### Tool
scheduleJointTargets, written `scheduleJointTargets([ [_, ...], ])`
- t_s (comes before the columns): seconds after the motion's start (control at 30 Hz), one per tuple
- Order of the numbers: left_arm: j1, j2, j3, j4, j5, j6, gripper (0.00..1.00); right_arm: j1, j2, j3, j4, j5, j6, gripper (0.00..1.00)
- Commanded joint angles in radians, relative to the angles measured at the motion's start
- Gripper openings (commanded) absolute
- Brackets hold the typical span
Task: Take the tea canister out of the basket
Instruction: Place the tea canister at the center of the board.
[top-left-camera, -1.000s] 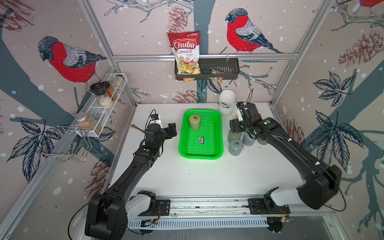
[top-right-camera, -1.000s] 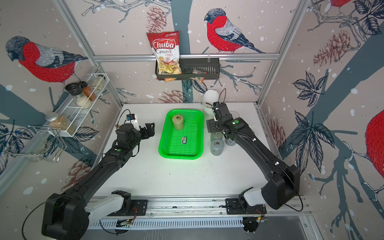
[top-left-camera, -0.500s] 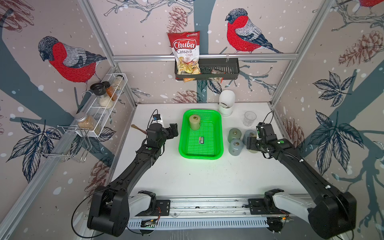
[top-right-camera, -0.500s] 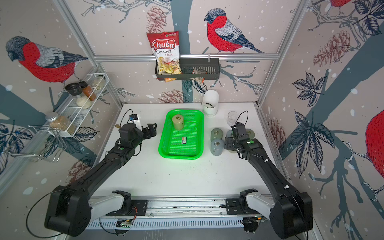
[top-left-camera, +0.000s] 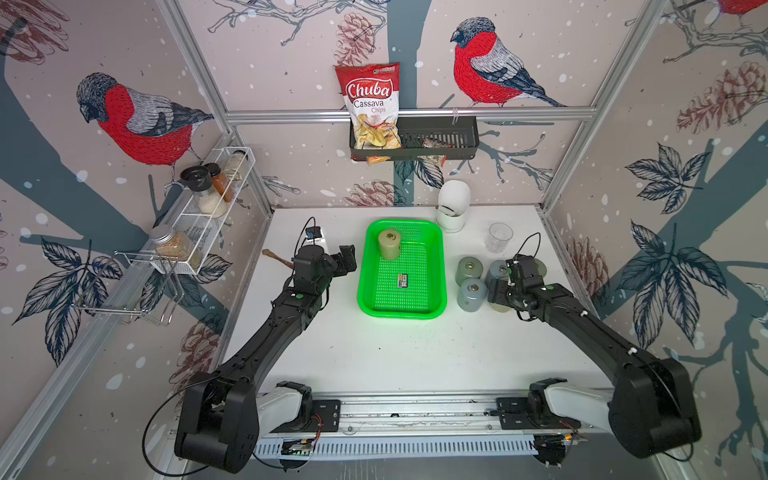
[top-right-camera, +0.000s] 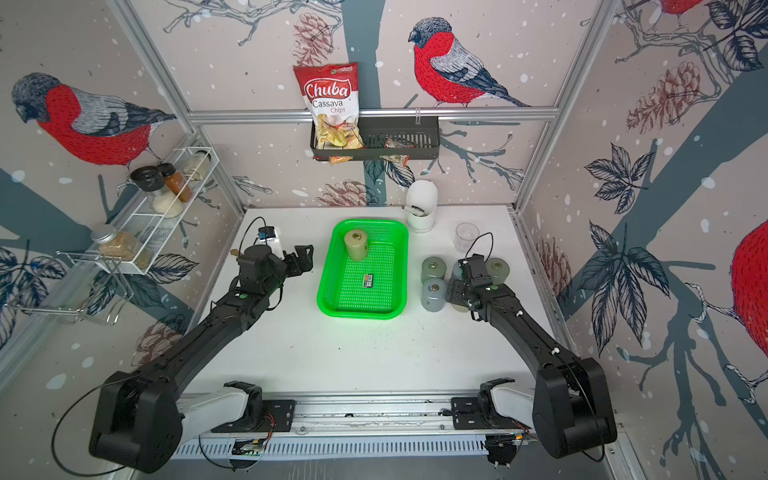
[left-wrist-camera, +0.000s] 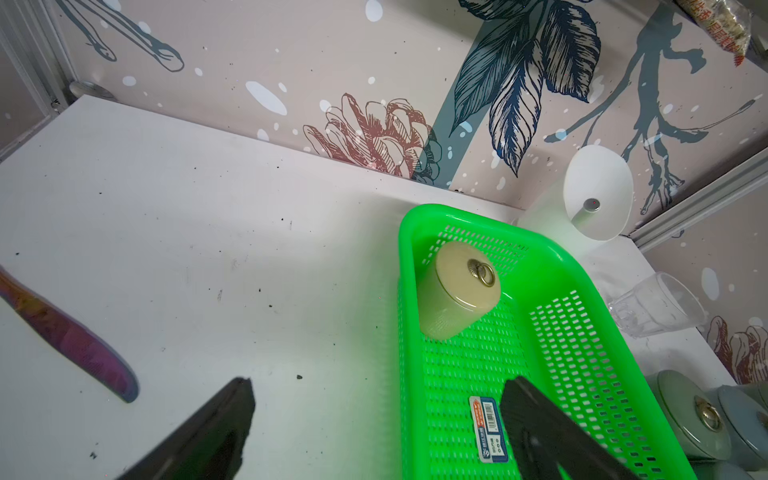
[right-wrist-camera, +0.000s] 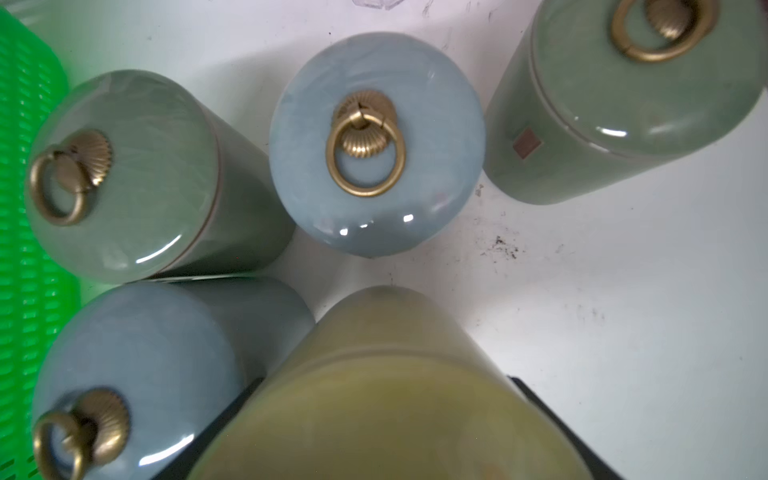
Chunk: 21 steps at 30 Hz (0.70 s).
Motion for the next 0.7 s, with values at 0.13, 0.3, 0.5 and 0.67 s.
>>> scheduleJointTargets([
  [0.13,-0.003,0.007,0.013,0.019,0.008,0.011,0.97,0.005,0.064,-0.011,0.103,0.053,0.027,0.0],
  [0.3,-0.002,0.009,0.011,0.02,0.009,0.012,0.97,0.02,0.107,-0.006,0.108,0.088,0.029,0.0],
  [0.5,-0.003,0.004,0.012,0.027,0.018,0.017,0.97,0.019,0.151,-0.014,0.136,0.091,0.031,0.0],
  [0.67,-0.005,0.042,0.055,0.04,0.066,0.01,0.97,0.021,0.159,-0.019,0.147,0.089,0.041,0.05],
])
